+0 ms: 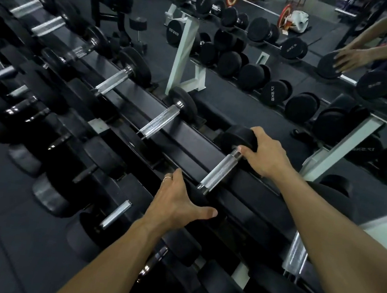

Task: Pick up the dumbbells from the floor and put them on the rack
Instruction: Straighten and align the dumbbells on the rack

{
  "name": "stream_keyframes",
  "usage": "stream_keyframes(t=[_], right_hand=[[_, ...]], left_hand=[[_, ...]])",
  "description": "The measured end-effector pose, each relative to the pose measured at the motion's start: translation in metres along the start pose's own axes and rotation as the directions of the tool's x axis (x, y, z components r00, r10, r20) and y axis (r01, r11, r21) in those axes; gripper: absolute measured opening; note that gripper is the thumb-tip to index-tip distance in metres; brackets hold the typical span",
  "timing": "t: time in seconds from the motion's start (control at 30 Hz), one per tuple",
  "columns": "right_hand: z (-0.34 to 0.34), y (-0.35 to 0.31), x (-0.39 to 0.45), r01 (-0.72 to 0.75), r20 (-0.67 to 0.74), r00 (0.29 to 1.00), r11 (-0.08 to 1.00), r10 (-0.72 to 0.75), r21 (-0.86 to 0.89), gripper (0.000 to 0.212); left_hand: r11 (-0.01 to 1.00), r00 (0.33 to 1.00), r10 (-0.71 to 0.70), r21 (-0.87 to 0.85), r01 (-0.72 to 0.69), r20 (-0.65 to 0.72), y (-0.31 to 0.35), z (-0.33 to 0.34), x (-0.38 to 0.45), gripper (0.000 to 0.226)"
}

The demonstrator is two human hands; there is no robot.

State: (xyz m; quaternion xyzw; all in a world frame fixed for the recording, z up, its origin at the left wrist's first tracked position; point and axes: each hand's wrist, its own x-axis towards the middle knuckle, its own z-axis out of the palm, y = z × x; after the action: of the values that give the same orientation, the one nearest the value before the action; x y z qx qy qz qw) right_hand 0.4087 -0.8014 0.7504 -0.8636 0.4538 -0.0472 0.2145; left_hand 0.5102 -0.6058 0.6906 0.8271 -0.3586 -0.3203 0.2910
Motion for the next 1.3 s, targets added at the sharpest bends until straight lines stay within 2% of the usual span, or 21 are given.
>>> stream_keyframes(t=[0.2, 0.33, 0.5, 0.63, 0.77, 0.9, 0.97, 1.07, 1.2, 1.3], right_hand=[[-0.004, 0.000, -0.002, -0.020, 0.046, 0.999, 0.999, 0.018, 0.043, 0.050], [-0.012, 0.003, -0.022, -0.007, 0.003, 1.000, 1.000, 0.007, -0.019, 0.064], [-0.036, 0.024, -0.069, -0.011, -0.061, 0.998, 0.987, 0.002, -0.159, 0.068], [-0.055, 0.050, -0.101, -0.090, -0.058, 0.995, 0.975, 0.080, -0.205, 0.070], [-0.065, 0.083, -0.121, -0.159, -0.064, 0.986, 0.975, 0.151, -0.156, 0.076], [-0.063, 0.115, -0.126, -0.182, 0.030, 0.982, 0.972, 0.188, -0.151, 0.080], [-0.063, 0.124, -0.122, -0.156, 0.027, 0.986, 0.971, 0.164, -0.181, 0.073], [-0.065, 0.132, -0.110, -0.128, 0.048, 0.989, 0.972, 0.140, -0.195, 0.059], [-0.067, 0.146, -0.100, -0.075, 0.094, 0.992, 0.986, 0.089, -0.148, 0.043], [-0.065, 0.154, -0.101, -0.038, 0.079, 0.996, 0.993, 0.047, -0.110, 0.037]], left_hand=[[0.995, 0.998, 0.045, 0.088, -0.042, -0.033, 0.002, 0.000, -0.005, 0.132], [0.955, 0.966, 0.233, 0.213, -0.206, -0.110, 0.008, 0.000, -0.018, 0.114], [0.889, 0.879, 0.430, 0.264, -0.374, -0.205, 0.021, 0.012, -0.045, 0.088], [0.856, 0.850, 0.504, 0.218, -0.468, -0.154, 0.036, 0.035, -0.076, 0.087], [0.877, 0.881, 0.469, 0.151, -0.456, -0.061, 0.047, 0.078, -0.107, 0.095], [0.962, 0.965, 0.253, 0.088, -0.258, 0.066, 0.066, 0.126, -0.125, 0.123], [0.989, 0.988, 0.138, 0.046, -0.142, 0.071, 0.075, 0.147, -0.131, 0.137], [0.999, 1.000, 0.017, -0.034, -0.018, -0.012, 0.083, 0.165, -0.135, 0.142], [0.997, 1.000, 0.007, -0.072, -0.009, -0.026, 0.083, 0.170, -0.133, 0.138], [0.996, 0.999, 0.032, -0.080, -0.033, -0.020, 0.081, 0.171, -0.133, 0.136]])
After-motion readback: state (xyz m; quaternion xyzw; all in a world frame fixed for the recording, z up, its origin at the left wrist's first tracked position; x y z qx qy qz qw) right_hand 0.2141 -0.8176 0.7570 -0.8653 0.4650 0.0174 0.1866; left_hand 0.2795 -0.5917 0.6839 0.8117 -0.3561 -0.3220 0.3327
